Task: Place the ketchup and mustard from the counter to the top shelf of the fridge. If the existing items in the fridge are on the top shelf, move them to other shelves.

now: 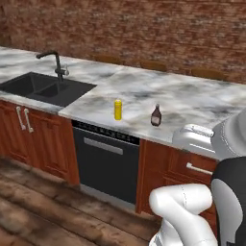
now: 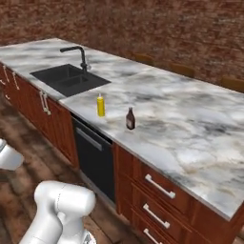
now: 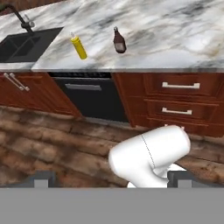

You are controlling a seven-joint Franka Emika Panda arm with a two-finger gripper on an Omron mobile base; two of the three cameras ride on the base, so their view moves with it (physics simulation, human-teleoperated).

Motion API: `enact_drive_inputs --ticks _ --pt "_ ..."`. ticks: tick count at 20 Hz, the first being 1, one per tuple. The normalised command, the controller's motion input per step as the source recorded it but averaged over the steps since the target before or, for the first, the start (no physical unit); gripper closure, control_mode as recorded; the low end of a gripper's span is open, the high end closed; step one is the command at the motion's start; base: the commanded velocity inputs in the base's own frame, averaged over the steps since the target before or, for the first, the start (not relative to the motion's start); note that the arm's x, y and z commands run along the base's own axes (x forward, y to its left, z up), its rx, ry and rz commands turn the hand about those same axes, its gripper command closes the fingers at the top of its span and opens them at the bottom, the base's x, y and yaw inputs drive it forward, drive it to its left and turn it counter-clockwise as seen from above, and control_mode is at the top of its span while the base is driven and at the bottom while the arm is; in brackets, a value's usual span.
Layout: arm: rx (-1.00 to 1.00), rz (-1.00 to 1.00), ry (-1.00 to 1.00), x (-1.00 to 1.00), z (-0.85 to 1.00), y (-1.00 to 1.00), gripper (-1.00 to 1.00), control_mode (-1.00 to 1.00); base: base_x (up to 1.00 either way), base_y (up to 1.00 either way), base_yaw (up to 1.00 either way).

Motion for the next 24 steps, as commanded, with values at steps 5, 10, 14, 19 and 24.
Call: enact_drive_inputs --ticks 5,10,14,19,24 --pt "0.00 0.00 0.00 0.00 0.00 0.00 -1.00 1.00 0.39 0.75 -0.68" --pt "0.00 0.00 0.00 0.00 0.00 0.00 -1.00 1.00 0.49 0.74 -0.68" --pt "0.00 0.00 0.00 0.00 0.00 0.00 -1.00 1.00 0.53 0.19 -0.58" --pt "0.00 0.00 0.00 0.00 0.00 0.00 -1.00 1.00 0.03 -0.14 -0.27" --pt "0.00 0.00 0.00 0.10 0.00 -0.02 -1.00 -1.00 0.00 0.00 0.00"
